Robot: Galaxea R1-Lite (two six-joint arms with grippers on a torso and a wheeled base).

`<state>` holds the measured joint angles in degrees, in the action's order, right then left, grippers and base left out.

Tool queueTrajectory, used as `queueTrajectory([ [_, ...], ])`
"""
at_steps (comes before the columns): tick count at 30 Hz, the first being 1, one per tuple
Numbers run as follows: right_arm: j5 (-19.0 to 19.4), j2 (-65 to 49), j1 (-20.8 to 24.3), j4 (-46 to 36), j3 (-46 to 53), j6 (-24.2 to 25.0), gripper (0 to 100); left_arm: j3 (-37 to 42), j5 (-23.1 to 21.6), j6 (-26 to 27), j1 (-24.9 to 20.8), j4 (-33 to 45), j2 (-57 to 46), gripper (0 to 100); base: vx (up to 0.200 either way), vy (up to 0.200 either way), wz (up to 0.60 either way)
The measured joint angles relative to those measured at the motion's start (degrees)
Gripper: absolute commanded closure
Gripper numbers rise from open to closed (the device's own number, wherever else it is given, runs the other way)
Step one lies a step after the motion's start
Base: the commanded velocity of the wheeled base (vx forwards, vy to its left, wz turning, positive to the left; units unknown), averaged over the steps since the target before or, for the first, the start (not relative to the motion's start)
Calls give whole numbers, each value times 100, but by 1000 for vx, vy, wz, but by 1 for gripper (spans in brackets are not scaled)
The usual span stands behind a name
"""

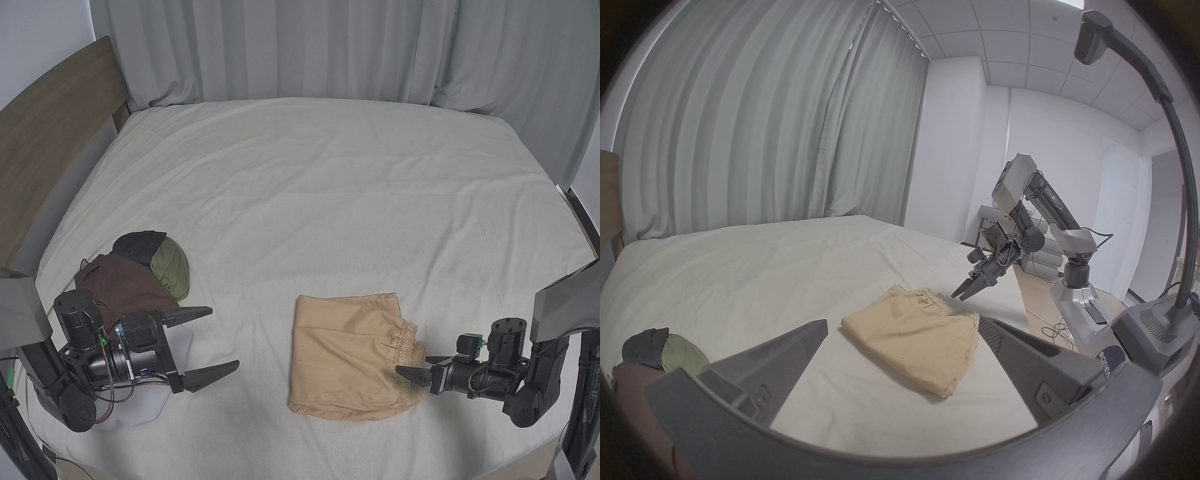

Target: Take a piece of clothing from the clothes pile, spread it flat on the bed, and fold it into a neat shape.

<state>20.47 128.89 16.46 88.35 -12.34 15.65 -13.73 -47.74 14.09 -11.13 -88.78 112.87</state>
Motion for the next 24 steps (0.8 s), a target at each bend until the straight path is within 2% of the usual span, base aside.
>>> queueTrajectory([
  [18, 24, 639, -30, 11, 154, -74, 0, 37, 11, -2, -11, 13, 9, 0, 0, 0, 0],
  [24, 295, 877, -15, 12, 66, -63, 0, 39, 11, -2, -11, 13, 11, 0, 0, 0, 0],
])
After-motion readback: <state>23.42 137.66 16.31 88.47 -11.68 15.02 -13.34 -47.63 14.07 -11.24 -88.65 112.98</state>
